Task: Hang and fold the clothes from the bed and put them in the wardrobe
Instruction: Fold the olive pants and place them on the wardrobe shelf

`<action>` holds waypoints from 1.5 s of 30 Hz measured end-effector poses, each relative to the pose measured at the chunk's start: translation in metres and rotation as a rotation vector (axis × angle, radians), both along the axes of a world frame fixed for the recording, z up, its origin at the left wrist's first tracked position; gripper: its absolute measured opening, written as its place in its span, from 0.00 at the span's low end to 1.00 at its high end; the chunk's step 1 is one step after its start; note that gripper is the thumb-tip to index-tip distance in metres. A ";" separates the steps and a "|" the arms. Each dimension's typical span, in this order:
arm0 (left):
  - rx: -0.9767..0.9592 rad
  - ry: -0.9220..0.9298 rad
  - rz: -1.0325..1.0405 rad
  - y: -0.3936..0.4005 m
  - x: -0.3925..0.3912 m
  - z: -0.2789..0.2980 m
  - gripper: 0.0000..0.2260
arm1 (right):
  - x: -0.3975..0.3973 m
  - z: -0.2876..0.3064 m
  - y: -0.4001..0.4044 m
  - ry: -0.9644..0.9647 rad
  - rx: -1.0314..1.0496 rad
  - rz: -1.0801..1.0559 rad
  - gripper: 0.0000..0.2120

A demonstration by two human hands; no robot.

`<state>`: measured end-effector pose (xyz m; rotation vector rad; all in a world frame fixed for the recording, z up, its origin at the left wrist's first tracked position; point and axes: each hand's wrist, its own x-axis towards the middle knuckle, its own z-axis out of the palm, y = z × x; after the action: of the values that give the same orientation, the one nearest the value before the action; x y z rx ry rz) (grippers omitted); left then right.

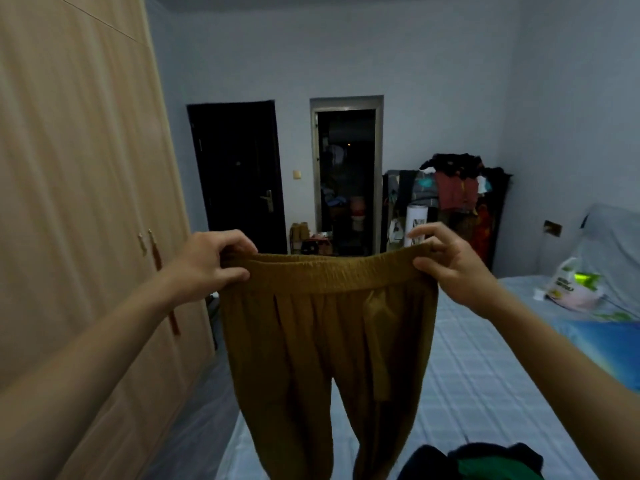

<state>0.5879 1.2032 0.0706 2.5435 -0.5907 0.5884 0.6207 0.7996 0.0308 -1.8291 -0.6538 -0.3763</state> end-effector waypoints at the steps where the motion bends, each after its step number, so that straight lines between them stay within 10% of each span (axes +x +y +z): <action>1: -0.005 -0.009 0.006 0.007 0.001 -0.003 0.15 | -0.001 -0.003 0.003 -0.011 -0.066 0.021 0.18; 15: -0.104 -0.262 -0.015 0.021 0.012 0.027 0.10 | 0.000 -0.004 0.026 -0.022 -0.144 0.032 0.11; 35: -0.074 0.268 -0.240 0.034 -0.011 -0.024 0.14 | 0.005 -0.017 0.016 0.341 0.089 0.057 0.18; 45: -0.108 -0.054 -0.100 0.049 -0.008 -0.048 0.12 | -0.013 -0.039 0.016 0.347 -0.119 0.180 0.12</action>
<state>0.5803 1.2522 0.0223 2.3890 -0.6818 0.6373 0.6074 0.8154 -0.0085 -1.8702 -0.6009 0.1012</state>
